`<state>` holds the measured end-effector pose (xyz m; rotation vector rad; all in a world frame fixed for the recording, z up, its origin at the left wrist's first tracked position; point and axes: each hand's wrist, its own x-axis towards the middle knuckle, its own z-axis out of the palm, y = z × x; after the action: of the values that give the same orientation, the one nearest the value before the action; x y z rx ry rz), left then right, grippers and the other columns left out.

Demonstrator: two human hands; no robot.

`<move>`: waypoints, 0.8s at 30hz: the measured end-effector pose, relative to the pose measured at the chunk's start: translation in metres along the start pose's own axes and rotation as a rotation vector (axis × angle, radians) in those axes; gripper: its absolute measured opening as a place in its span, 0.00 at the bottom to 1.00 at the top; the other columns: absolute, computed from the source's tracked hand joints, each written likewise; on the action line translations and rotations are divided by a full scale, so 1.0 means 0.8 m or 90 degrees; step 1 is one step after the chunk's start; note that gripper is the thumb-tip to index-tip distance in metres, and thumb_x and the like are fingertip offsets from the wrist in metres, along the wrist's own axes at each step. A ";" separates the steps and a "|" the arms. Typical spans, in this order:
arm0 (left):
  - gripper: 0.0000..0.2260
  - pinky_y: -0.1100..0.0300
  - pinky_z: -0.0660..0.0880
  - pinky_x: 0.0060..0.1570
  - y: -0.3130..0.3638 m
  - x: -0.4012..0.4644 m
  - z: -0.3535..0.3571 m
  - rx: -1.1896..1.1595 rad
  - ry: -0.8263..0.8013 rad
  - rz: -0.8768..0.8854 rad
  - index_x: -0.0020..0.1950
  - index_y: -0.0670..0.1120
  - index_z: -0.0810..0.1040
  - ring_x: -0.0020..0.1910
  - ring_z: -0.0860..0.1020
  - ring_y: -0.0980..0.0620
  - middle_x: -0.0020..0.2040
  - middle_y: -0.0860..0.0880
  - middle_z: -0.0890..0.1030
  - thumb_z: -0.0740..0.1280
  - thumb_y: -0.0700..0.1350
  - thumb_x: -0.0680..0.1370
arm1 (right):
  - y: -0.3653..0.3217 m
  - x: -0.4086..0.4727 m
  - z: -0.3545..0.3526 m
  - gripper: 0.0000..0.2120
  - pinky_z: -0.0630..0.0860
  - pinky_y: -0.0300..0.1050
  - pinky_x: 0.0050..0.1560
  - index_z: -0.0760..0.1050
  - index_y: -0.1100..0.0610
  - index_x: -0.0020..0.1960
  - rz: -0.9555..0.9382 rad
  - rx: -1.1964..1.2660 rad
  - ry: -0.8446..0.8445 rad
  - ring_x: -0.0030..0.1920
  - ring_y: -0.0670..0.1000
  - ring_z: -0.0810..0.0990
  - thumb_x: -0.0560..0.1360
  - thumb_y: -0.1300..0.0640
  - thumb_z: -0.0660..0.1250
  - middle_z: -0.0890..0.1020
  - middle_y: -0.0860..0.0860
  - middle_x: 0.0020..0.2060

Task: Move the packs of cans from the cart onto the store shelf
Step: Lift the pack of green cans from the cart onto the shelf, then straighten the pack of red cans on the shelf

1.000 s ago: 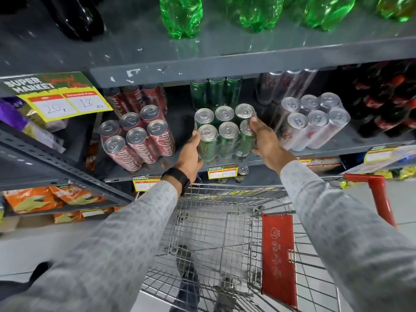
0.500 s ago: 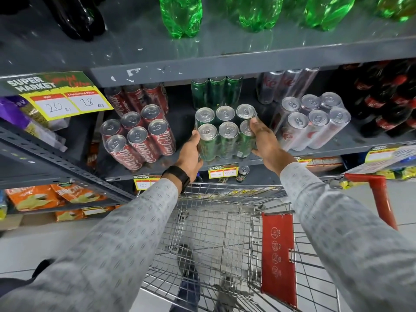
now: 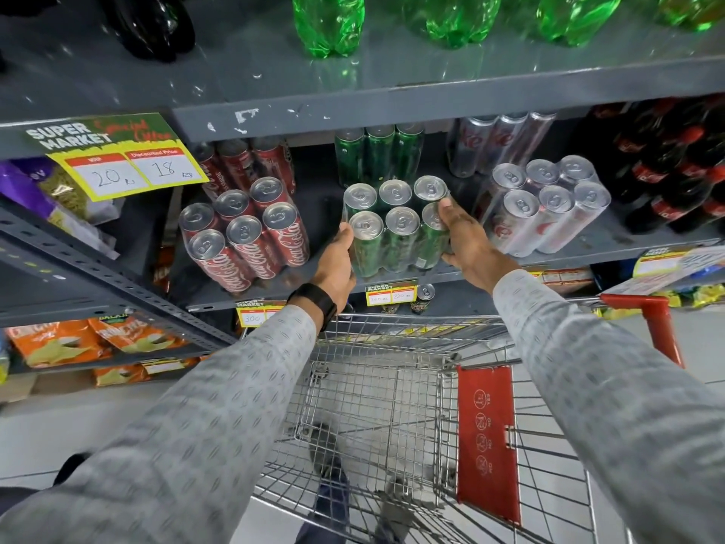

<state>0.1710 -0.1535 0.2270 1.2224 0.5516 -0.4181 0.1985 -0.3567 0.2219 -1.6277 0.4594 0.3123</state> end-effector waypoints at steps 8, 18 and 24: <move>0.18 0.52 0.72 0.75 0.033 -0.062 -0.088 0.147 0.102 0.350 0.75 0.47 0.77 0.71 0.78 0.56 0.70 0.52 0.82 0.65 0.46 0.84 | -0.060 -0.042 0.049 0.29 0.66 0.57 0.76 0.67 0.55 0.77 -0.378 -0.240 0.222 0.76 0.57 0.69 0.80 0.41 0.59 0.73 0.56 0.75; 0.24 0.54 0.70 0.76 0.046 -0.037 -0.247 0.115 0.288 0.226 0.79 0.47 0.70 0.70 0.76 0.47 0.75 0.45 0.76 0.62 0.54 0.85 | -0.058 -0.034 0.277 0.32 0.67 0.43 0.71 0.60 0.53 0.81 -0.220 -0.189 -0.059 0.71 0.48 0.72 0.81 0.43 0.63 0.71 0.54 0.76; 0.22 0.49 0.68 0.78 0.045 -0.013 -0.265 0.002 0.091 0.164 0.78 0.49 0.71 0.71 0.77 0.50 0.74 0.48 0.77 0.57 0.54 0.86 | -0.023 -0.001 0.289 0.11 0.78 0.42 0.50 0.79 0.45 0.49 -0.032 -0.027 -0.111 0.45 0.41 0.86 0.81 0.41 0.61 0.85 0.47 0.53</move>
<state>0.1474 0.0600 0.2099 1.3132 0.5067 -0.1142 0.2217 -0.1264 0.2128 -1.6345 0.2797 0.4246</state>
